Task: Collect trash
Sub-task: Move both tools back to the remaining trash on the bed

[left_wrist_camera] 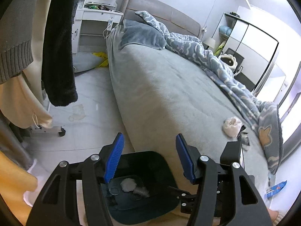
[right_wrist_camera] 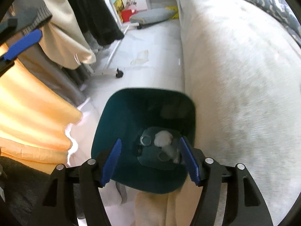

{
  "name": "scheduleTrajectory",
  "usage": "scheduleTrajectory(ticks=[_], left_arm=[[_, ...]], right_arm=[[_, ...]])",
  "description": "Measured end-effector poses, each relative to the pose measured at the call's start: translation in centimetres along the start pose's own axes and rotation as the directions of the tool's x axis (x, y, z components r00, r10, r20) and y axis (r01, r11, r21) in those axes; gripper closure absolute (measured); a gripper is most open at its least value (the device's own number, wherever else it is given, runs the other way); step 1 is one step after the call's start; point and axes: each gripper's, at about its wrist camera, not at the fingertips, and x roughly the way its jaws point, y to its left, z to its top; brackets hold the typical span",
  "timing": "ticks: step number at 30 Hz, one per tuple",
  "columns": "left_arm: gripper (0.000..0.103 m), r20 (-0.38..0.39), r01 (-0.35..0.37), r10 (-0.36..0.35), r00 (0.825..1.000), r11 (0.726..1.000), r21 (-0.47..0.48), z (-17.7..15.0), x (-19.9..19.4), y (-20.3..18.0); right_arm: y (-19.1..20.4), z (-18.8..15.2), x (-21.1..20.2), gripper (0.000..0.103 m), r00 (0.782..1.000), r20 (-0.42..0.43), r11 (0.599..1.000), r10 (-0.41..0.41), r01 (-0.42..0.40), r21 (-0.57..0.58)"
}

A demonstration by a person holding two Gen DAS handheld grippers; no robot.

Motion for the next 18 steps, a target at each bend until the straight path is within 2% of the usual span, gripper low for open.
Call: scheduleTrajectory(ticks=[7,12,18], left_arm=[[0.038,0.01,0.035,-0.035,0.999,0.999,-0.025,1.1,0.3,-2.0],[0.034,0.033,0.046,-0.046,0.998,0.999,-0.001,1.7,0.5,-4.2],[0.026,0.042,0.046,-0.047,0.998,0.999,0.02,2.4,1.7,-6.9]], right_arm=[[-1.8,0.2,-3.5,0.036,0.995,0.091,0.999,-0.036,0.037,-0.005],[-3.7,0.1,-5.2,0.036,0.989,0.132,0.997,-0.071,0.074,-0.016],[-5.9,0.8,-8.6,0.034,0.962,0.246,0.992,-0.119,0.123,-0.003]])
